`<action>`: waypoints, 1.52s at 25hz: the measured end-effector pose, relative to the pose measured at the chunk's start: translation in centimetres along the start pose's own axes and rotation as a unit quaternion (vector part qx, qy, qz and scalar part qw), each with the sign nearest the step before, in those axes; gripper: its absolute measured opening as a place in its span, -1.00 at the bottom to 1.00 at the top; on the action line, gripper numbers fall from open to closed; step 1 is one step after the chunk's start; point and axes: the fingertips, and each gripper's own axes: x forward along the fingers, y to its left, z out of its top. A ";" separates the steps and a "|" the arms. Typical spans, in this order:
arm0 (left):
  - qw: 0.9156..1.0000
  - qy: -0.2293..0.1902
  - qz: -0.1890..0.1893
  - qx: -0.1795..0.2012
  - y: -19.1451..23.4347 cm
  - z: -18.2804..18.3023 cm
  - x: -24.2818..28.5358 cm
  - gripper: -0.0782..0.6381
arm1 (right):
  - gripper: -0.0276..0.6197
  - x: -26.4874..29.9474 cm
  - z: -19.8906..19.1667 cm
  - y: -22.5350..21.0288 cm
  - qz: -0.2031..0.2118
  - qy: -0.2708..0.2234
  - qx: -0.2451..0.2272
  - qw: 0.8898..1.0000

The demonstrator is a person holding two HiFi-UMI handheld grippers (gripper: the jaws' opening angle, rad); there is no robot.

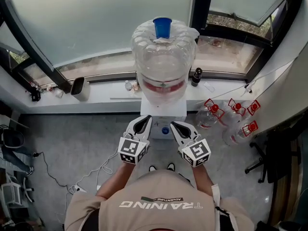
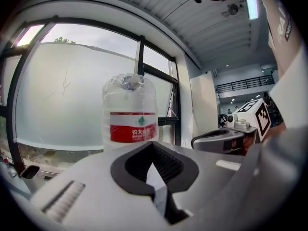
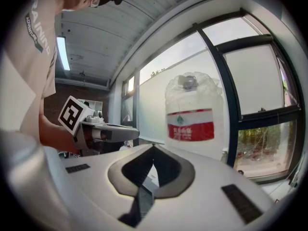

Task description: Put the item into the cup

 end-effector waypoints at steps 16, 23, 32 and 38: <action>0.999 -0.034 0.009 0.006 1.5 3.5 -0.1 -0.76 | -0.88 0.7 3.9 -2.2 -0.024 -0.021 -0.026 0.999; 1.000 -0.027 0.009 0.004 1.3 2.8 -0.3 -0.76 | -0.88 0.3 2.6 -1.9 -0.034 -0.003 -0.032 0.999; 0.999 -0.035 0.014 -0.006 1.0 2.8 -0.2 -0.76 | -0.88 -0.1 1.3 -1.7 -0.031 -0.001 -0.017 0.999; 0.999 -0.033 0.010 0.003 0.3 2.9 -0.1 -0.76 | -0.88 -0.7 1.2 -2.6 -0.049 -0.004 -0.016 0.999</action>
